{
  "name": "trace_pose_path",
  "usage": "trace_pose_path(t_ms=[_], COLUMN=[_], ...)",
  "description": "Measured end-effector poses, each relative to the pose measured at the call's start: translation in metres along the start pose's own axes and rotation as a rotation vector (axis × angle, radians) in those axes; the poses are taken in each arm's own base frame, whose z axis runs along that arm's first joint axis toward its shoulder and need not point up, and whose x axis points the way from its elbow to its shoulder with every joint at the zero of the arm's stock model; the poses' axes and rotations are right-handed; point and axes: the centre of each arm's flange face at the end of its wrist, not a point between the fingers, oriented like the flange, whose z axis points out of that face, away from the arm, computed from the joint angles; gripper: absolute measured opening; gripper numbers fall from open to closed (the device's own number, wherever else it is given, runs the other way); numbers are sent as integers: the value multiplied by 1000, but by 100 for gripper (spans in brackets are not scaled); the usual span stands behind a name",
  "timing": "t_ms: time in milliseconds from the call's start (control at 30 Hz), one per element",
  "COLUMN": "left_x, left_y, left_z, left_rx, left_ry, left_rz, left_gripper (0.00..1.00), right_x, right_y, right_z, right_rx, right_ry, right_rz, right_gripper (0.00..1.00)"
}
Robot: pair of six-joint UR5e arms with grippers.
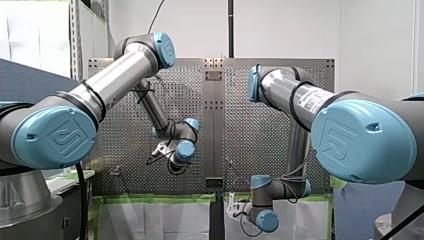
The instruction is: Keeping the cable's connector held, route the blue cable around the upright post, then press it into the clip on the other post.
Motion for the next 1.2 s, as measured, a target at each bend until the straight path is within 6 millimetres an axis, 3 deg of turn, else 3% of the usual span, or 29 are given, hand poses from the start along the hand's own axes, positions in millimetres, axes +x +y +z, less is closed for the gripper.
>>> trace_pose_path(t_ms=[233, 533, 1033, 1200], left_x=[-4, 7, 6, 17], left_y=[-7, -23, -34, -41], left_z=[-2, 2, -2, 2], left_rx=[39, 95, 135, 135], left_ry=[-20, -15, -29, -1], left_rz=[-41, -83, -112, -91], left_gripper=[99, 99, 99, 99], right_x=[0, 3, 3, 3], right_y=[-3, -5, -12, -13], right_z=[1, 4, 4, 4], right_rx=[15, 52, 113, 125], right_ry=[4, 16, 12, 12], right_rz=[-4, -24, -49, -49], right_gripper=[0, 0, 0, 0])
